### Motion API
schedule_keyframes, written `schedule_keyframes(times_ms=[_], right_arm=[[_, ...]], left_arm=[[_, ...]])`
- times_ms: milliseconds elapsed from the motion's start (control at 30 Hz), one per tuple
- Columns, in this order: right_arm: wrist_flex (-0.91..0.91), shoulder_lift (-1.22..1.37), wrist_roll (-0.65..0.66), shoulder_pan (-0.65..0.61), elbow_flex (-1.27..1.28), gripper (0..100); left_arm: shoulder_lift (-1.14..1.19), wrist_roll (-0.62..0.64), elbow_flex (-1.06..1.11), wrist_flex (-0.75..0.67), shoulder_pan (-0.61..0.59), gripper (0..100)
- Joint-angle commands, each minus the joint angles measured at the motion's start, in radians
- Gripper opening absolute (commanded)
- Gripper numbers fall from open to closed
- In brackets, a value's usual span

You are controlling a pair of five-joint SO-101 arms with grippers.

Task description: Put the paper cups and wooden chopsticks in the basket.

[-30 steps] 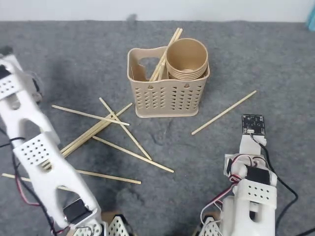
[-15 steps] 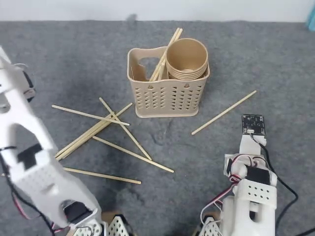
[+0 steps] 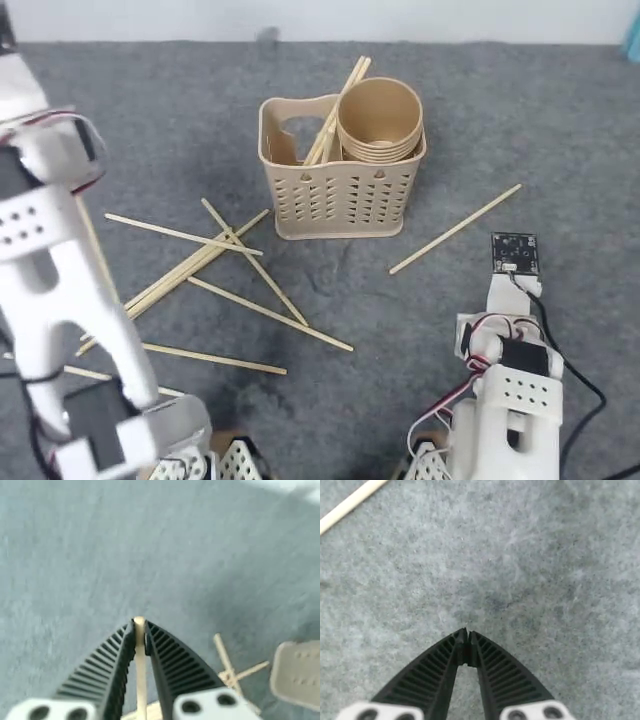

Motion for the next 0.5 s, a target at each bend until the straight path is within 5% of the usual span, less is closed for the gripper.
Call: schedule_keyframes(times_ms=[0,467], right_arm=[[-0.024,-0.022,0.014,-0.001,-0.008,0.8],[-0.024,-0.022,0.014,0.002,-0.008,0.8]], left_arm=[[-0.129,0.061,0.028,-0.110,0.074,1],[-0.376,0.163,0.033,-0.451,0.344,1]])
